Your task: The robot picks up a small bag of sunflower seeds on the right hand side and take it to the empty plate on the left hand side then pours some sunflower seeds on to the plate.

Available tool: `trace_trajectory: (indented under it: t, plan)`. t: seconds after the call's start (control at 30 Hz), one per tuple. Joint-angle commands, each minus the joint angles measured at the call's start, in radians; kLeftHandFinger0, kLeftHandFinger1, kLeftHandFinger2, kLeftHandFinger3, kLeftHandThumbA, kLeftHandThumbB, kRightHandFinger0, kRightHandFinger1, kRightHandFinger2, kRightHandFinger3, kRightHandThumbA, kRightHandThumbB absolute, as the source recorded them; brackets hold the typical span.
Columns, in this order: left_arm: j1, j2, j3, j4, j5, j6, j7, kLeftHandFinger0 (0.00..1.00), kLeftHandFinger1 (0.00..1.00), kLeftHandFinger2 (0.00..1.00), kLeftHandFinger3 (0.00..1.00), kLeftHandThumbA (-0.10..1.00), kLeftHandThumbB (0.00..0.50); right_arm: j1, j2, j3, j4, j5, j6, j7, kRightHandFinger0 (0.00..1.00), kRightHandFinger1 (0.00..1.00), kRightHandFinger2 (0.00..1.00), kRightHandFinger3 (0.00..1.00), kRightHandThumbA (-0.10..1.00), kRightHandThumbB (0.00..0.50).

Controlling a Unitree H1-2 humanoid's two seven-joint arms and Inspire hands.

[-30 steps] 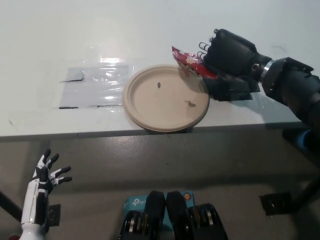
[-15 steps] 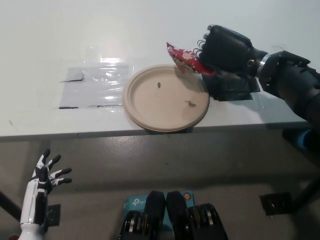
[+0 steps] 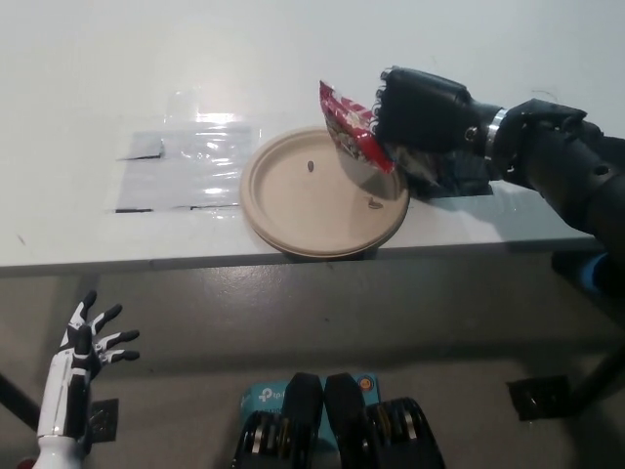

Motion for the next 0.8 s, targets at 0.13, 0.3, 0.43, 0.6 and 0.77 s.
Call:
trace_trajectory:
  t: [0.13, 0.3, 0.43, 0.6, 0.77]
  plan:
    - [-0.009, 0.017, -0.002, -0.043, 0.004, -0.009, -0.009, 0.55, 0.65, 0.82, 1.00, 1.00, 0.000, -0.059, -0.008, -0.017, -0.006, -0.005, 0.043, 0.013, 0.00, 0.00, 0.22, 0.01, 0.16, 0.316]
    - [-0.010, 0.016, 0.002, -0.043, -0.006, -0.006, -0.009, 0.55, 0.64, 0.81, 1.00, 1.00, 0.000, -0.059, -0.005, -0.014, 0.006, -0.011, 0.050, 0.001, 0.00, 0.00, 0.21, 0.00, 0.17, 0.360]
    - [-0.007, 0.016, 0.001, -0.045, -0.007, -0.004, -0.011, 0.55, 0.64, 0.80, 1.00, 1.00, 0.000, -0.059, -0.014, -0.040, -0.004, 0.011, 0.047, 0.016, 0.00, 0.01, 0.26, 0.02, -0.08, 0.315]
    - [-0.002, 0.010, -0.001, -0.034, -0.005, -0.019, -0.008, 0.53, 0.62, 0.78, 1.00, 1.00, 0.000, -0.061, -0.025, -0.078, -0.005, 0.017, 0.065, -0.009, 0.00, 0.00, 0.28, 0.01, 0.11, 0.403]
    - [0.006, 0.008, 0.003, -0.034, 0.002, -0.025, 0.000, 0.52, 0.61, 0.76, 1.00, 1.00, 0.000, -0.060, -0.030, -0.132, 0.003, 0.054, 0.048, 0.001, 0.00, 0.00, 0.34, 0.02, -0.10, 0.346]
